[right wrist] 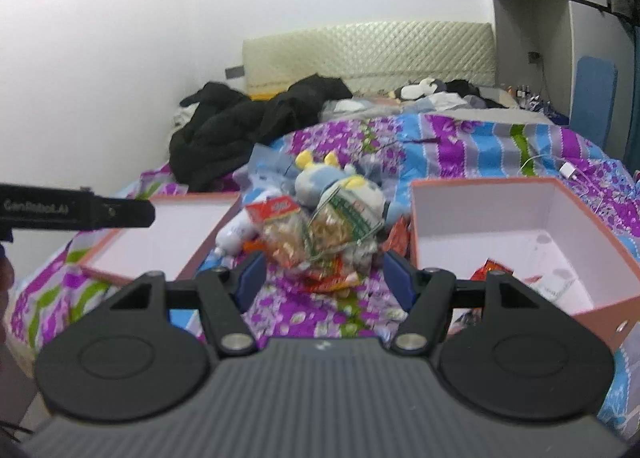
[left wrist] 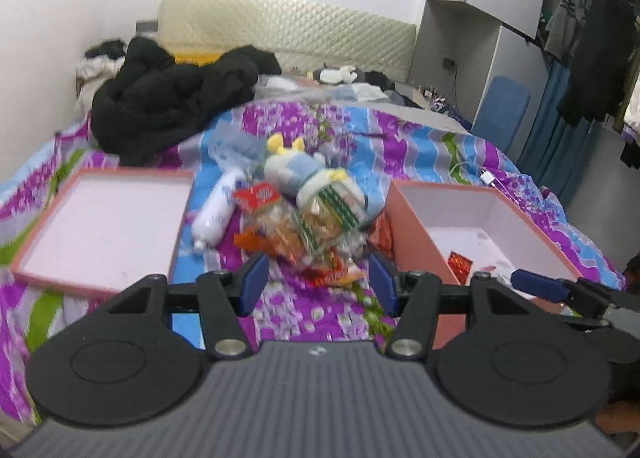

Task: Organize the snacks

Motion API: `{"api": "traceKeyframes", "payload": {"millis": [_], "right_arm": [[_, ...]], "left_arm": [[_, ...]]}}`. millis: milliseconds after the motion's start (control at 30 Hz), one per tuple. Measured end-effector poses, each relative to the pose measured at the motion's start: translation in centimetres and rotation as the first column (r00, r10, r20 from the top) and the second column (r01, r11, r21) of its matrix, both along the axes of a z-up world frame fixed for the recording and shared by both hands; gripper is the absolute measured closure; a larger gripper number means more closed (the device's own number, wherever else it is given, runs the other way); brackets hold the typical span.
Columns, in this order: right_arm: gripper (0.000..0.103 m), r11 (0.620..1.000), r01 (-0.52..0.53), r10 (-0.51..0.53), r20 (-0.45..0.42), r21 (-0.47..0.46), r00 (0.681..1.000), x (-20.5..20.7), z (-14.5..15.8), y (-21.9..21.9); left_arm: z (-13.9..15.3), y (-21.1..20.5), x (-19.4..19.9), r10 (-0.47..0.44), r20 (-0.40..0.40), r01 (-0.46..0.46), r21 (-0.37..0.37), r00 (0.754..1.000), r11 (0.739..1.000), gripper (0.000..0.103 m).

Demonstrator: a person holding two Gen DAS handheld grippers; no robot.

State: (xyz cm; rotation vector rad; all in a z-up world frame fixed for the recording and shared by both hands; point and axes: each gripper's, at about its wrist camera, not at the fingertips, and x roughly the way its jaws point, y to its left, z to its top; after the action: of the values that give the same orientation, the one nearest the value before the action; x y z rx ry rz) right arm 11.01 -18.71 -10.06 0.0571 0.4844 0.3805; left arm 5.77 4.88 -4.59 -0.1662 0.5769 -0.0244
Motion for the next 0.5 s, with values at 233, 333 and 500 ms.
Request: {"api": "traceKeyframes", "payload": {"millis": [233, 333, 500], "right_arm": [[0.036, 1.0, -0.017, 0.016, -0.037, -0.013, 0.999, -1.7, -2.1, 0.5], [0.036, 0.999, -0.026, 0.025, -0.054, -0.032, 0.998, -2.0, -3.0, 0.9], [0.036, 0.998, -0.039, 0.036, -0.071, -0.044, 0.997, -1.5, -3.9, 1.6]], "left_arm": [[-3.6, 1.4, -1.7, 0.042, -0.074, -0.045, -0.04, 0.996, 0.998, 0.041], [-5.1, 1.9, -2.1, 0.056, -0.106, -0.062, -0.047, 0.993, 0.997, 0.041], [-7.1, 2.6, -1.0, 0.066, -0.142, -0.075, -0.056, 0.988, 0.996, 0.04]]}}
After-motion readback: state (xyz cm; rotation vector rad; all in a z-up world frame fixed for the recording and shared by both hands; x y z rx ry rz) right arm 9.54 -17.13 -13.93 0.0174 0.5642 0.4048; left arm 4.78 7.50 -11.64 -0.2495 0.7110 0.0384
